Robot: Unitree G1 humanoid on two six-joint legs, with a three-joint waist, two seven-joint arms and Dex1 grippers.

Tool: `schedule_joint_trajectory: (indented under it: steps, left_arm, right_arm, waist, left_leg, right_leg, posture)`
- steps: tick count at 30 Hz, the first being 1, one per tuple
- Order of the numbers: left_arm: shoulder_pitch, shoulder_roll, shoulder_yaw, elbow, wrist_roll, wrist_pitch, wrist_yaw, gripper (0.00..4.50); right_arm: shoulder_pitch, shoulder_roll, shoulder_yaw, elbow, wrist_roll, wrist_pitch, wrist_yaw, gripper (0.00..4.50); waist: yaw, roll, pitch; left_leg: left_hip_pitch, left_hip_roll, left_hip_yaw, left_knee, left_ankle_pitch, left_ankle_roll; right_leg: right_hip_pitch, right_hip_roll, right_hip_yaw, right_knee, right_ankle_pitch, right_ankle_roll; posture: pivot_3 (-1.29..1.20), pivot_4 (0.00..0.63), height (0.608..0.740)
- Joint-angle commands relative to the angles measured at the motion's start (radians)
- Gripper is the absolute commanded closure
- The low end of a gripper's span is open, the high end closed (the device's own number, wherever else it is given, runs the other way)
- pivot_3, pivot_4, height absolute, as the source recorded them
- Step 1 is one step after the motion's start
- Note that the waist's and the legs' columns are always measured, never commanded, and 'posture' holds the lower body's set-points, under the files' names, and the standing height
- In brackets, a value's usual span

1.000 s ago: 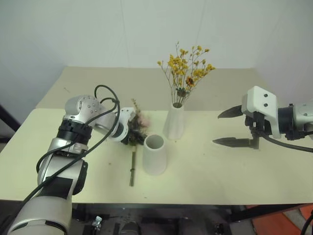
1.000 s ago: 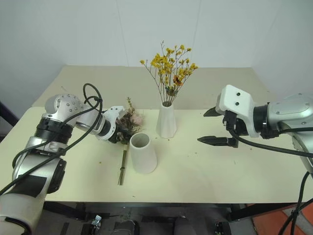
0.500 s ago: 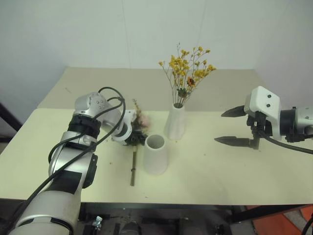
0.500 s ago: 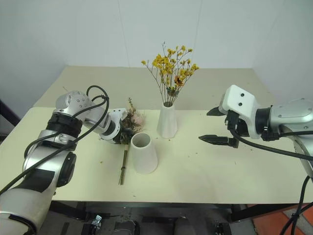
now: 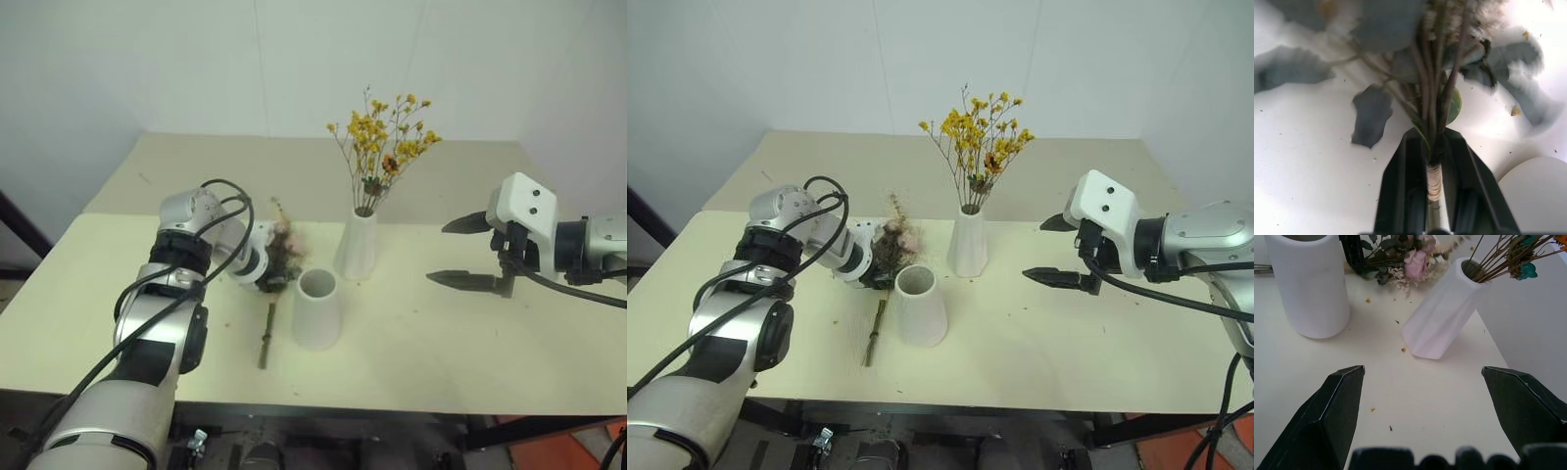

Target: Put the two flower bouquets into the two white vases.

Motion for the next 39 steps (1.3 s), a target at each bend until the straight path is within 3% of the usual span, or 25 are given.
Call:
schedule_joint_trajectory:
  steps: [1,7,11,20,22,24,29,33,39]
  left_arm:
    - [0.006,-0.015,0.047,-0.038,0.081,0.002,0.01,4.35]
    - [-0.027,0.011,0.111,-0.112,0.219,-0.086,0.029,4.35]
    - [-0.06,0.075,0.184,-0.211,0.238,-0.167,-0.024,4.35]
    - [0.125,0.187,0.288,-0.658,0.178,-0.464,-0.289,4.35]
    - [0.184,0.172,0.406,-0.728,0.063,-0.559,-0.428,4.35]
    - [0.196,0.15,0.521,-0.747,-0.069,-0.564,-0.505,4.35]
    - [0.199,0.176,0.549,-0.755,-0.205,-0.557,-0.665,4.35]
    - [0.203,0.21,0.527,-0.73,-0.276,-0.591,-0.863,4.35]
    - [0.189,0.223,0.441,-0.622,-0.26,-0.64,-1.064,4.35]
  right_arm:
    - [-0.003,-0.006,-0.038,-0.006,-0.007,-0.003,-0.009,0.0]
    - [-0.007,-0.008,-0.043,0.0,-0.008,0.001,-0.012,0.0]
    - [-0.003,-0.012,-0.053,0.0,-0.008,0.001,-0.015,0.0]
    - [0.009,-0.007,-0.082,0.001,-0.004,0.02,-0.05,0.0]
    - [0.012,-0.005,-0.1,0.0,0.016,0.026,-0.043,0.0]
    - [0.017,0.001,-0.141,-0.004,0.062,0.032,-0.02,0.0]
    - [0.04,0.011,-0.267,-0.02,0.212,0.056,0.054,0.0]
    - [0.108,0.052,-0.313,-0.066,0.264,-0.009,0.102,0.0]
    - [0.192,0.111,-0.305,-0.089,0.236,-0.123,0.137,0.0]
  waist:
    - [0.0,0.0,0.0]
    - [-0.006,0.0,0.0]
    - [-0.016,0.0,0.0]
    - [-0.02,0.0,0.0]
    - [-0.021,0.0,0.0]
    - [-0.021,0.0,0.0]
    - [-0.019,-0.001,0.0]
    - [-0.019,-0.001,0.0]
    - [-0.022,-0.001,0.0]
  left_leg:
    - [0.0,0.0,0.0,0.0,0.0,0.0]
    - [-0.001,0.0,0.0,0.0,0.001,-0.001]
    - [-0.002,0.0,0.0,-0.001,0.001,-0.001]
    - [-0.003,0.0,0.0,-0.001,0.001,-0.003]
    - [-0.002,0.001,0.0,-0.001,0.001,-0.003]
    - [-0.002,0.001,0.0,-0.001,0.001,-0.003]
    - [-0.003,0.001,0.0,-0.001,0.001,-0.003]
    - [-0.002,0.001,0.0,-0.001,0.001,-0.003]
    - [0.0,0.001,0.0,-0.001,0.001,-0.003]
  right_leg:
    - [0.0,0.0,0.0,0.0,0.0,0.0]
    - [-0.001,0.0,0.0,0.0,0.0,0.0]
    - [-0.002,0.0,0.0,0.0,0.0,0.0]
    - [-0.003,-0.001,0.0,-0.002,0.003,-0.004]
    - [-0.002,0.0,0.0,-0.001,0.003,-0.005]
    - [-0.002,0.0,0.0,-0.001,0.004,-0.006]
    - [-0.002,0.0,-0.001,-0.002,0.003,-0.005]
    - [0.0,0.0,-0.001,-0.002,0.003,-0.004]
    - [0.0,0.0,-0.001,-0.001,0.0,0.0]
  posture:
    - [0.0,0.15,0.74]
    - [0.0,0.15,0.74]
    - [0.0,0.15,0.74]
    - [0.0,0.15,0.74]
    - [0.0,0.15,0.74]
    - [0.0,0.15,0.74]
    - [0.0,0.15,0.74]
    - [0.0,0.15,0.74]
    - [0.0,0.15,0.74]
